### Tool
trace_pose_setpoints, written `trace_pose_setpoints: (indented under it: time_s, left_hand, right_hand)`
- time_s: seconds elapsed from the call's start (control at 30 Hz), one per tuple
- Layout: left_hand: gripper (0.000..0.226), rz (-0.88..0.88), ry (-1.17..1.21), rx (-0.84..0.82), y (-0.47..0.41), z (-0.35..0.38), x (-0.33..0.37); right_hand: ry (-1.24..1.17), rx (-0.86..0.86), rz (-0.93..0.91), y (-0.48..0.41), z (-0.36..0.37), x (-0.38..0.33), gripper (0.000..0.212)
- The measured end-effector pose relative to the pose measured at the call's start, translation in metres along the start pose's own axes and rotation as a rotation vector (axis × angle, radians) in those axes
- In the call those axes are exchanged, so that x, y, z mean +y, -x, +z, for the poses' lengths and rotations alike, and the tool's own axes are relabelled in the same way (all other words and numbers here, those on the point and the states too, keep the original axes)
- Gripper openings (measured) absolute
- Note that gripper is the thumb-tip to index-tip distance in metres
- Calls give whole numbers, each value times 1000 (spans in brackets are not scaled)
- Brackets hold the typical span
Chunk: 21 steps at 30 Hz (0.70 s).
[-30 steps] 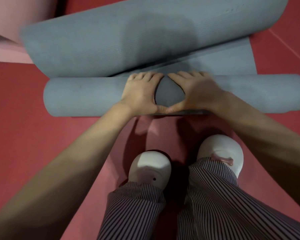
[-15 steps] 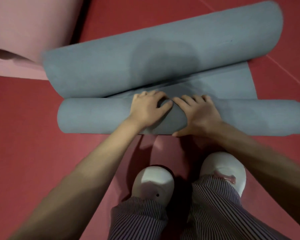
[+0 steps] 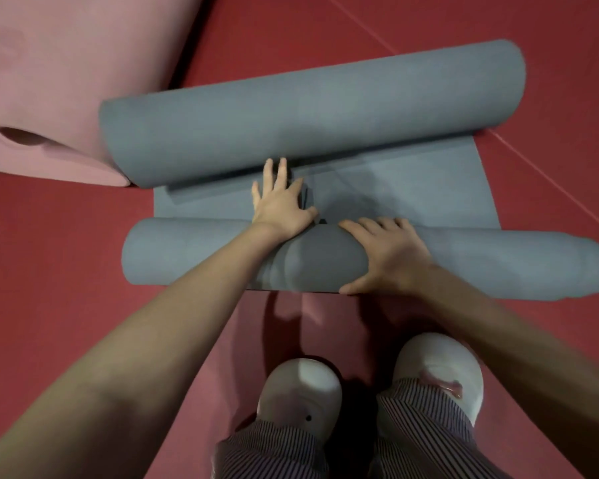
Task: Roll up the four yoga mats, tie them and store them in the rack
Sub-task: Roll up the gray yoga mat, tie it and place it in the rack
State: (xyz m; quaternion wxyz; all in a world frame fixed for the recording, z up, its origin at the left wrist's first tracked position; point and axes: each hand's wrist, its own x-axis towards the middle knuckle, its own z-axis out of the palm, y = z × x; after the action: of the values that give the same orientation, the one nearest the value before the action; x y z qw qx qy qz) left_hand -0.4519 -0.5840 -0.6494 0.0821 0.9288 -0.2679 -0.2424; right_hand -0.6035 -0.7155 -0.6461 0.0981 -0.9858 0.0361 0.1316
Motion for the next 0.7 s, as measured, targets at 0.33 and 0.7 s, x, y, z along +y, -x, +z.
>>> trace_pose_setpoints:
  time_s: [0.33,0.7]
  left_hand:
    - [69,104,-151,145,21,0,-1]
    - [111,385,-367,-165,43,-10,-7]
  right_hand:
    - [-310,-397,14,-46,-36,23,99]
    - [-321,-504,43,-38,-42,20,100]
